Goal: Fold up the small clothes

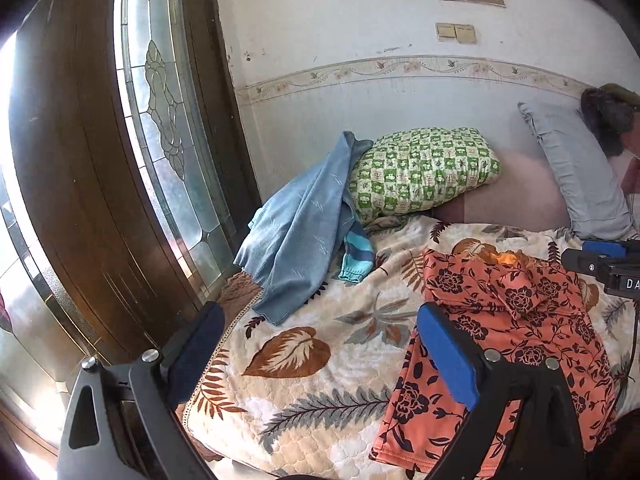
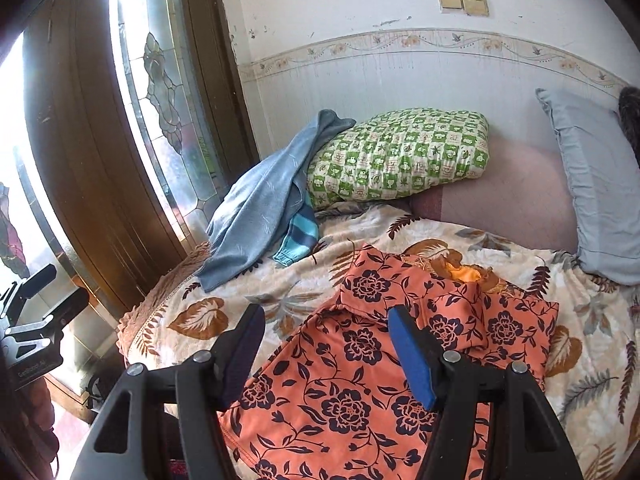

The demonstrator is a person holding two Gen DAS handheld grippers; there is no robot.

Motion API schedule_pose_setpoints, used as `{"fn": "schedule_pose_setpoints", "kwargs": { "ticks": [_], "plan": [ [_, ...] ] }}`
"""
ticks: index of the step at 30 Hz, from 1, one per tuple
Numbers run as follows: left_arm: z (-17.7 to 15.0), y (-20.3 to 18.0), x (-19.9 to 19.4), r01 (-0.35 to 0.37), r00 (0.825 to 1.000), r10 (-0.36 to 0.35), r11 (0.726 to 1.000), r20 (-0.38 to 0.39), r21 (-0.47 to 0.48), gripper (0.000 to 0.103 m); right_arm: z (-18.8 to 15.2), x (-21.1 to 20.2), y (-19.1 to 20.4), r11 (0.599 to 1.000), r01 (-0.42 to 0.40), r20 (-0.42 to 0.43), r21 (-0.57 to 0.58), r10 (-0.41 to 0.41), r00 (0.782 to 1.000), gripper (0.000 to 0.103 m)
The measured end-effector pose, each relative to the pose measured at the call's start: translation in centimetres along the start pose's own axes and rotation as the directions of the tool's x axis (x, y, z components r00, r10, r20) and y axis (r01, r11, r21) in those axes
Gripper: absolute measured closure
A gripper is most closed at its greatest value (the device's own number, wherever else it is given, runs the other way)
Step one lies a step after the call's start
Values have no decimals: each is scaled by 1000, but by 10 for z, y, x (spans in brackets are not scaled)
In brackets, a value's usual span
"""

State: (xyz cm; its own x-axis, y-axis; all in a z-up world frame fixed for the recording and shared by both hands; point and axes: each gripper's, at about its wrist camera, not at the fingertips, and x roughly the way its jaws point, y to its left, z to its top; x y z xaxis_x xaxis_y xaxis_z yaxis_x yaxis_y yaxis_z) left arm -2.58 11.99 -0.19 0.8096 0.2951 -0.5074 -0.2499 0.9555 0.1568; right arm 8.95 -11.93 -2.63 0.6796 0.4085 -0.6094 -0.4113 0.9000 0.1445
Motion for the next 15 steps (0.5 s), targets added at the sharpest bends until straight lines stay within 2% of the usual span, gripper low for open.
{"fn": "schedule_pose_setpoints", "kwargs": {
  "ticks": [4, 15],
  "plan": [
    [-11, -6, 19, 7, 1000, -7, 1000, -22, 11, 6, -15, 27, -14, 999, 19, -65, 32, -17, 998, 35],
    [-44, 1, 94, 31, 988, -40, 998, -152, -58, 6, -47, 104, -27, 997, 62, -214, 35, -53, 975, 35]
  ]
}}
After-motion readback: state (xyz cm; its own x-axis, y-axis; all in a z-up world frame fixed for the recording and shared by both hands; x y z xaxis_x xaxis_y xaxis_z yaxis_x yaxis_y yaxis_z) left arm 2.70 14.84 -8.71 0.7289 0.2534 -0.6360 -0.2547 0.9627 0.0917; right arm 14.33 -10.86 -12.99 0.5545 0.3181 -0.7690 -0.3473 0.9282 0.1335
